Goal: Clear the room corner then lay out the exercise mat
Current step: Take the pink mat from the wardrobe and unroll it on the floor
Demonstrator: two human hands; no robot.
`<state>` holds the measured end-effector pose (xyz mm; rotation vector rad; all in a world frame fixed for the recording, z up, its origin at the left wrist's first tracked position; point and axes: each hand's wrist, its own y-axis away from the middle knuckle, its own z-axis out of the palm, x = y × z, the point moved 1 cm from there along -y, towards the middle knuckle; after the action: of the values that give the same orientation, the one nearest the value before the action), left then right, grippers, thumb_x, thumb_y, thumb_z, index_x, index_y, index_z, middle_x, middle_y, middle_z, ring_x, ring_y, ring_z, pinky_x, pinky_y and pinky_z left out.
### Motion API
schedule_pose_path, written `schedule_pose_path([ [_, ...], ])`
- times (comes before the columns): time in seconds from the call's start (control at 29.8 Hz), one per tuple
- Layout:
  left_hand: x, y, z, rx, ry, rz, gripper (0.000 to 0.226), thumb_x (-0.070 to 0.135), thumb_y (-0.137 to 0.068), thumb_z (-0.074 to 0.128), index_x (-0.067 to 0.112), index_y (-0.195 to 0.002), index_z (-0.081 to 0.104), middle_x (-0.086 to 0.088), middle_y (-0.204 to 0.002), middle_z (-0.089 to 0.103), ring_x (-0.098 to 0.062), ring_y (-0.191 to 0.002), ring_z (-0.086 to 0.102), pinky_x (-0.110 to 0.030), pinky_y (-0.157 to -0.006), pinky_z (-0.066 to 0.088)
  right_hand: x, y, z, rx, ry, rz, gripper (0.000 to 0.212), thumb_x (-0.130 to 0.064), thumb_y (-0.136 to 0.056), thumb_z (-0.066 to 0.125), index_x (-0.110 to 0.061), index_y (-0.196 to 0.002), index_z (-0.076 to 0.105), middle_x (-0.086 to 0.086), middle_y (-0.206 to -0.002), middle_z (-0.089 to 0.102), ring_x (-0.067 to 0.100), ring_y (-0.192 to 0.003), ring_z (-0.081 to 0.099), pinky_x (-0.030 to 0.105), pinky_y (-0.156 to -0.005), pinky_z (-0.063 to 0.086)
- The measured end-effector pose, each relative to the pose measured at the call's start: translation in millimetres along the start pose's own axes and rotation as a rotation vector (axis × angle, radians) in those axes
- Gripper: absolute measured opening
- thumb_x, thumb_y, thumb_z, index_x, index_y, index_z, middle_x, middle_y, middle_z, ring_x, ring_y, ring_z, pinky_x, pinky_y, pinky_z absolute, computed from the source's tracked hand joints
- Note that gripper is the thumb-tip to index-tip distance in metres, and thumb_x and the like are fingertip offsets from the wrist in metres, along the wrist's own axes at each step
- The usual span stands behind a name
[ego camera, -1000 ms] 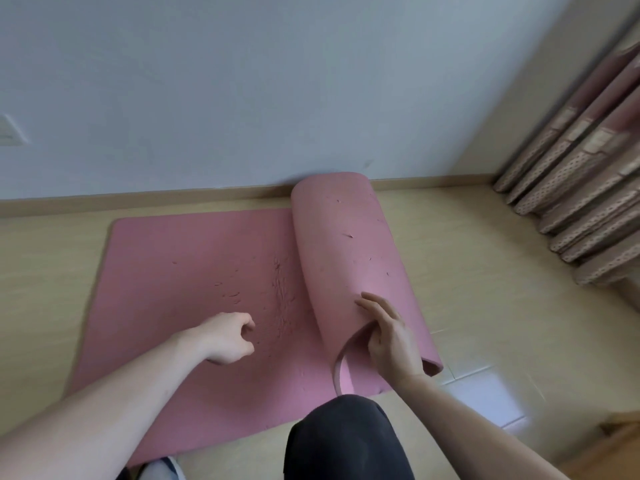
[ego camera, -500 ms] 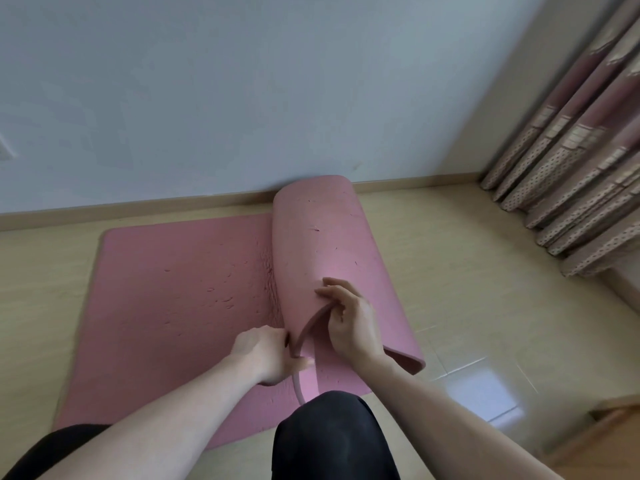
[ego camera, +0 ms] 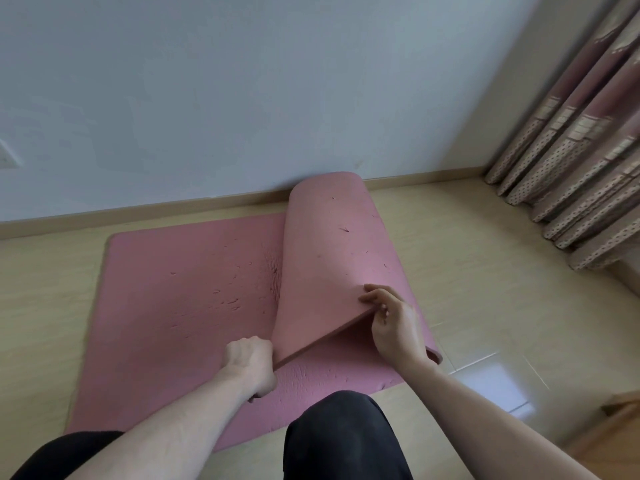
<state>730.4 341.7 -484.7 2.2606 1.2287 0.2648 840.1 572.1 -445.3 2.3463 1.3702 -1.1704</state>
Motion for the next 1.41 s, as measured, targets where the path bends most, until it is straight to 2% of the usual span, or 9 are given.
schedule_pose_path([
  [0.17,-11.8,-7.4,-6.7,0.165,0.124,0.01,0.025,0.014,-0.086,0.054,0.02,-0.11,0.058,-0.001,-0.108,0.067,-0.026,-0.098,0.067,-0.033,-0.072,0.048,13.3,-4.0,-11.8,-0.02,0.203,0.04,0.047,0.01,-0.079,0.048,-0.027,-0.098,0.07,-0.019,-0.122,0.066,0.015,-0.097,0.066,0.032,-0.072,0.05],
  [0.3,-9.4,-7.4,-10.8,0.296,0.242,0.061,0.025,0.006,-0.088,0.05,0.018,-0.109,0.054,0.0,-0.103,0.062,-0.025,-0.091,0.067,-0.036,-0.073,0.053,16.8,-5.9,-8.7,-0.1,0.319,0.101,0.042,0.008,-0.081,0.048,-0.021,-0.109,0.06,-0.004,-0.12,0.062,0.029,-0.104,0.06,0.033,-0.069,0.037],
  [0.54,-7.2,-8.0,-19.4,0.475,0.223,0.171,0.031,0.001,-0.083,0.053,0.022,-0.105,0.051,0.006,-0.097,0.055,-0.021,-0.088,0.063,-0.032,-0.065,0.044,-19.3,-20.4,5.7,-0.288,0.51,-0.09,0.045,-0.019,-0.08,0.066,-0.022,-0.124,0.054,-0.004,-0.132,0.054,0.026,-0.121,0.046,0.038,-0.095,0.041],
  [0.67,-8.2,-12.8,-26.5,0.635,0.316,0.252,0.032,0.003,-0.081,0.062,0.029,-0.098,0.054,0.013,-0.094,0.057,-0.016,-0.087,0.059,-0.033,-0.061,0.046,-36.5,-28.7,14.9,-0.314,0.569,-0.115,0.045,-0.014,-0.079,0.066,-0.027,-0.121,0.057,-0.006,-0.126,0.056,0.026,-0.117,0.048,0.036,-0.091,0.037],
  [0.8,-11.5,-9.4,-41.5,0.729,0.485,0.307,0.031,0.009,-0.081,0.072,0.033,-0.099,0.063,0.022,-0.102,0.061,-0.011,-0.095,0.058,-0.031,-0.069,0.049,-38.8,-30.2,9.1,-0.302,0.576,-0.11,0.036,-0.015,-0.081,0.067,-0.024,-0.114,0.056,-0.005,-0.118,0.057,0.026,-0.109,0.051,0.036,-0.085,0.04],
  [0.94,-15.7,-4.2,-47.9,0.686,0.553,0.291,0.035,0.037,-0.081,0.081,0.034,-0.112,0.063,0.024,-0.116,0.057,-0.009,-0.109,0.056,-0.031,-0.078,0.049,-33.1,-29.8,-3.8,-0.307,0.515,-0.032,0.036,-0.009,-0.078,0.059,-0.021,-0.112,0.054,-0.003,-0.113,0.057,0.026,-0.104,0.052,0.036,-0.077,0.042],
  [1.11,-22.2,-2.5,-45.0,0.572,0.529,0.258,0.053,0.064,-0.082,0.07,0.035,-0.124,0.057,0.022,-0.127,0.054,-0.011,-0.116,0.055,-0.03,-0.079,0.046,-19.5,-30.1,-26.1,-0.163,0.31,0.17,0.041,-0.002,-0.07,0.052,-0.017,-0.108,0.055,0.004,-0.107,0.06,0.03,-0.089,0.053,0.033,-0.069,0.037],
  [1.27,-32.2,-6.2,-47.0,0.433,0.574,0.157,0.048,0.062,-0.087,0.066,0.033,-0.124,0.058,0.014,-0.13,0.054,-0.012,-0.115,0.057,-0.03,-0.081,0.048,-14.8,-27.9,-47.8,0.029,0.171,0.341,0.04,0.002,-0.077,0.049,-0.016,-0.112,0.054,0.005,-0.105,0.062,0.033,-0.095,0.058,0.034,-0.072,0.035],
  [1.41,-34.7,3.1,-52.4,0.393,0.572,0.158,0.037,0.051,-0.089,0.068,0.035,-0.121,0.059,0.016,-0.126,0.053,-0.011,-0.113,0.058,-0.029,-0.08,0.05,-18.1,-24.4,-59.9,0.119,0.052,0.405,0.043,0.003,-0.077,0.045,-0.02,-0.111,0.057,0.004,-0.11,0.068,0.029,-0.094,0.062,0.035,-0.077,0.047],
])
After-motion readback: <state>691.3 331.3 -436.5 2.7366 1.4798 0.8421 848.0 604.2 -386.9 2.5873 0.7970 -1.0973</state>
